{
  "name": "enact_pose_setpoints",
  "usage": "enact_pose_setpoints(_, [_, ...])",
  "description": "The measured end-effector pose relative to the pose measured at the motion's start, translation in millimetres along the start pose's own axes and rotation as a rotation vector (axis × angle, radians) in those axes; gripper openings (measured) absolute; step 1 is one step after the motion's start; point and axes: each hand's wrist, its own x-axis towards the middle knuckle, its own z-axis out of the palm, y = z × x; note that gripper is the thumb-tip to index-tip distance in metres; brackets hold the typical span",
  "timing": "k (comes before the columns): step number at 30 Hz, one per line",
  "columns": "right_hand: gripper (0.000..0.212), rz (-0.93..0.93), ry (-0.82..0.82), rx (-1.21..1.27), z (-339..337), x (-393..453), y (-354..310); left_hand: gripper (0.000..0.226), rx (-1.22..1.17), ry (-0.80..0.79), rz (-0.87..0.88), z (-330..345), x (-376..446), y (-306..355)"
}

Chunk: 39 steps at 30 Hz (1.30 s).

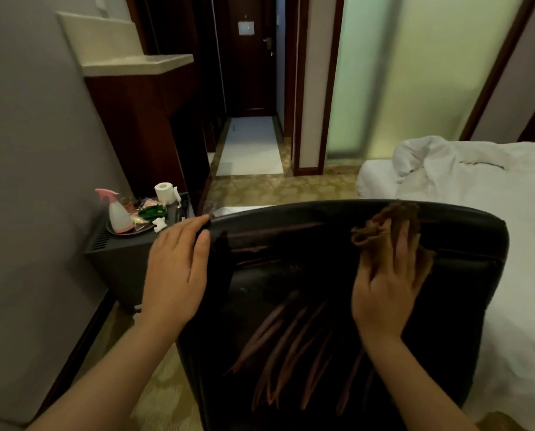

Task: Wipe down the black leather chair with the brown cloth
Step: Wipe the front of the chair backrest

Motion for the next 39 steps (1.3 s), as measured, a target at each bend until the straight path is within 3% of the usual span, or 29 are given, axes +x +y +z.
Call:
enact_pose_setpoints(2, [0.057, 0.091, 0.027, 0.016, 9, -5, -32, 0.063, -0.04, 0.026, -0.023, 3, -1, 2])
enact_pose_setpoints(3, [0.057, 0.008, 0.01, 0.007, 14, -12, -56, 0.062, -0.051, 0.043, -0.033, 4, -2, 3])
enact_pose_setpoints(7, [0.063, -0.607, -0.254, -0.05, 32, -56, -142, 0.06, -0.095, 0.074, -0.071, 6, -2, 0])
enact_pose_setpoints(11, [0.059, -0.88, -0.281, -0.079, 34, -37, -118, 0.06, -0.13, 0.056, -0.057, 1, -2, -1])
enact_pose_setpoints(13, [0.059, -0.842, -0.215, -0.131, 26, -19, -76, 0.062, -0.125, 0.038, -0.065, 0, -3, 1])
enact_pose_setpoints(15, [0.061, -0.644, -0.171, -0.134, 14, -7, -42, 0.065, -0.152, 0.011, -0.095, 1, -1, 4])
enact_pose_setpoints(17, [0.058, -0.497, -0.158, -0.102, 11, -4, -42, 0.065, -0.193, -0.011, -0.11, 1, 2, 7])
enact_pose_setpoints(18, [0.056, -0.523, -0.175, -0.086, 14, -4, -52, 0.063, -0.215, -0.013, -0.121, 1, 4, 9])
enact_pose_setpoints(22, [0.04, -1.19, -0.328, -0.024, 32, -2, -115, 0.069, -0.243, 0.03, -0.151, -2, 8, 10])
enact_pose_setpoints(24, [0.038, -1.357, -0.372, -0.023, 33, 4, -126, 0.071, -0.209, 0.043, -0.148, -4, 9, 8])
enact_pose_setpoints(27, [0.031, -1.318, -0.414, 0.004, 19, 21, -92, 0.063, -0.164, 0.041, -0.141, -6, 11, 10])
enact_pose_setpoints(31, [0.03, -0.98, -0.419, 0.041, -14, 42, -5, 0.056, -0.154, 0.029, -0.146, -2, 15, 16])
enact_pose_setpoints(33, [0.031, -0.909, -0.393, 0.061, -14, 40, 0, 0.056, -0.155, 0.045, -0.142, 2, 16, 19])
enact_pose_setpoints(35, [0.028, -0.947, -0.368, 0.141, -3, 28, -27, 0.056, -0.157, 0.086, -0.155, 7, 17, 23])
enact_pose_setpoints(39, [0.033, -1.201, -0.374, 0.162, 29, -4, -98, 0.064, -0.089, 0.126, -0.133, 9, 15, 22])
